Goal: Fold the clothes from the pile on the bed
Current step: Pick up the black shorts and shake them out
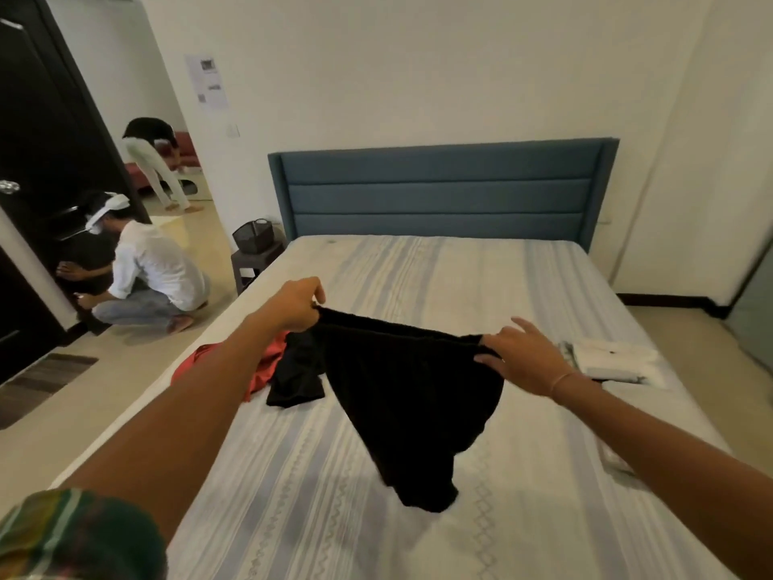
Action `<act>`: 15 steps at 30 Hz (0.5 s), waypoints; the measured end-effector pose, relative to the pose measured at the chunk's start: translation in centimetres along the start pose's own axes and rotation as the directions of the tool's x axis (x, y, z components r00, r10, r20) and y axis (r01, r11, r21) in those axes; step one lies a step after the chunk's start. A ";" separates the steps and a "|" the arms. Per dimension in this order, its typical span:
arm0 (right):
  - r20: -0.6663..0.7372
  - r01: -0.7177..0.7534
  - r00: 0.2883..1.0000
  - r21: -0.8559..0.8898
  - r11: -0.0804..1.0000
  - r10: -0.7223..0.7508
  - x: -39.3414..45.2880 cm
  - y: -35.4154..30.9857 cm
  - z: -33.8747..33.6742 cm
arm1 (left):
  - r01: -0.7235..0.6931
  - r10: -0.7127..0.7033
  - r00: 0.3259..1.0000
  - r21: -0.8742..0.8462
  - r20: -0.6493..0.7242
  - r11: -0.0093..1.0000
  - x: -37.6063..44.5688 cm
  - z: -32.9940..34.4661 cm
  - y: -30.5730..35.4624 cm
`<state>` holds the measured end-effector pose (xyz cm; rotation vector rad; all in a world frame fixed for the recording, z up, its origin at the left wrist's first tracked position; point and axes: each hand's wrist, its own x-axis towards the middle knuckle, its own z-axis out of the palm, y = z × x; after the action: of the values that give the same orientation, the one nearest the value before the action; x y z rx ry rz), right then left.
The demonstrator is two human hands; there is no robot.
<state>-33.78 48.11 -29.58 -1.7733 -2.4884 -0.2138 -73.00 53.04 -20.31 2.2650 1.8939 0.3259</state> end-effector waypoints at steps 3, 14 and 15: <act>-0.104 -0.004 0.995 -0.050 0.999 -0.001 -1.0 3.4 -4.8 | -0.128 0.129 0.992 -0.087 0.005 0.988 -0.3 0.0 2.4; -0.074 0.018 0.997 -0.212 0.977 -0.035 -3.6 10.0 -11.4 | 0.013 0.058 0.995 -0.683 0.081 0.731 -0.2 0.0 10.3; -0.067 0.037 0.996 -0.205 0.978 -0.052 -4.0 10.3 -11.4 | 0.007 0.042 0.998 -0.676 0.056 0.737 -0.1 0.0 10.5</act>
<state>-22.90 45.87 -18.19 -1.7461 -2.5365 -0.5442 -63.06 51.08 -17.53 1.7563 1.3873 0.7866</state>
